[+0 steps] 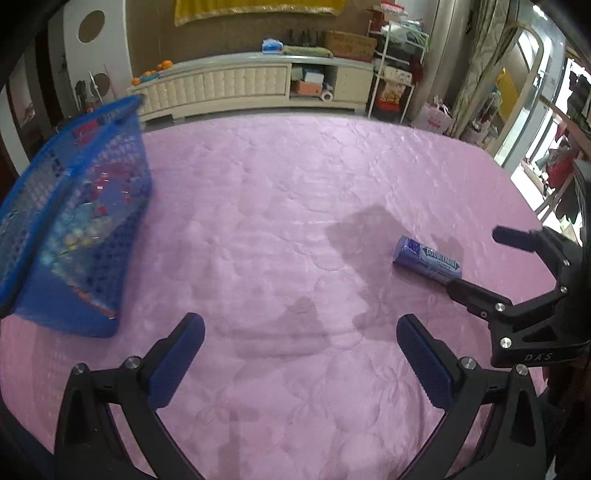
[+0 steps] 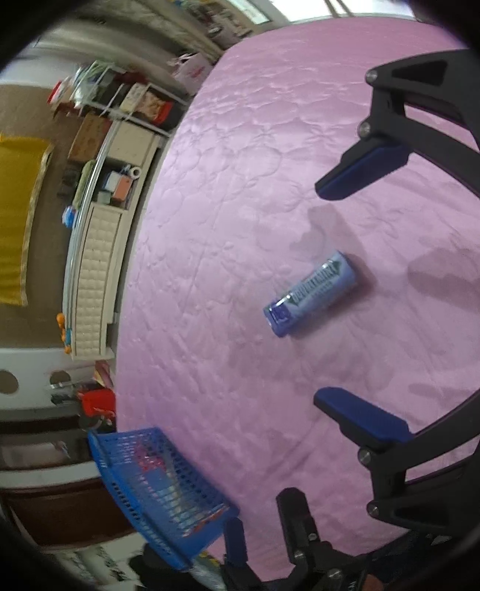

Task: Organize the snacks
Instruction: 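Move the right gripper to the blue Doublemint gum box and grasp it, then carry the gum box into the basket and open the right gripper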

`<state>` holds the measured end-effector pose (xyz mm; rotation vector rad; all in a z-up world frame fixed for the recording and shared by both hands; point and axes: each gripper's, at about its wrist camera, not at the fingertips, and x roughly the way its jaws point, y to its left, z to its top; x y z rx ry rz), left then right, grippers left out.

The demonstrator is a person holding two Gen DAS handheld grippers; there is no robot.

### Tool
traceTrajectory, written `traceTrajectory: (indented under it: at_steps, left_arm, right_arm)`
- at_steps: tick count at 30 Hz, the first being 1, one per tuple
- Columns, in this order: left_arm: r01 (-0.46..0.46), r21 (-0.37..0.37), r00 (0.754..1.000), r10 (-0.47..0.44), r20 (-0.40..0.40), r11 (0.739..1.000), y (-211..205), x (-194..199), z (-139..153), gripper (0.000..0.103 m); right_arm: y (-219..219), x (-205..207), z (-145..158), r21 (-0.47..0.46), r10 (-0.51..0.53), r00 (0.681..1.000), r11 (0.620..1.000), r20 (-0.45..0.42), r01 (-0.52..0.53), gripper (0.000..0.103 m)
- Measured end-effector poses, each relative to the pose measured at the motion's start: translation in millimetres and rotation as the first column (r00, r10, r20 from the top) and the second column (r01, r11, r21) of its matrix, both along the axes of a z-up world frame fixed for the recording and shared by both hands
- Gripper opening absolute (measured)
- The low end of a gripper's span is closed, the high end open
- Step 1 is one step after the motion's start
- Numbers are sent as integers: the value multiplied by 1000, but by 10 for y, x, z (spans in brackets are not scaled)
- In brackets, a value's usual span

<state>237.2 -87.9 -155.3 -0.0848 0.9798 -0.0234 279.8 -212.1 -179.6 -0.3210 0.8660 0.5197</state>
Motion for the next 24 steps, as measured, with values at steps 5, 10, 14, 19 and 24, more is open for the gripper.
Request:
traceTrajectory:
  at_steps: [5, 10, 14, 19, 24]
  left_arm:
    - [10, -7, 1000, -10, -24, 1000, -46, 190, -153, 103]
    - [14, -3, 999, -14, -41, 1000, -94, 336, -239, 103]
    - [17, 7, 999, -16, -44, 1000, -128, 384, -264, 103]
    - [5, -4, 998, -5, -59, 1000, -120, 363, -296, 103]
    - [-7, 0, 998, 7, -56, 1000, -95, 224, -288, 103]
  right_arm:
    - [-32, 173, -125, 7, 31, 999, 999, -40, -31, 100]
    - [-4, 249, -288, -17, 87, 993, 996, -82, -88, 74]
    - [-2, 267, -374, 1, 133, 985, 991, -115, -133, 50]
    - [21, 219, -363, -8, 151, 983, 988, -104, -153, 46]
    - [32, 119, -342, -4, 142, 983, 990, -113, -144, 37]
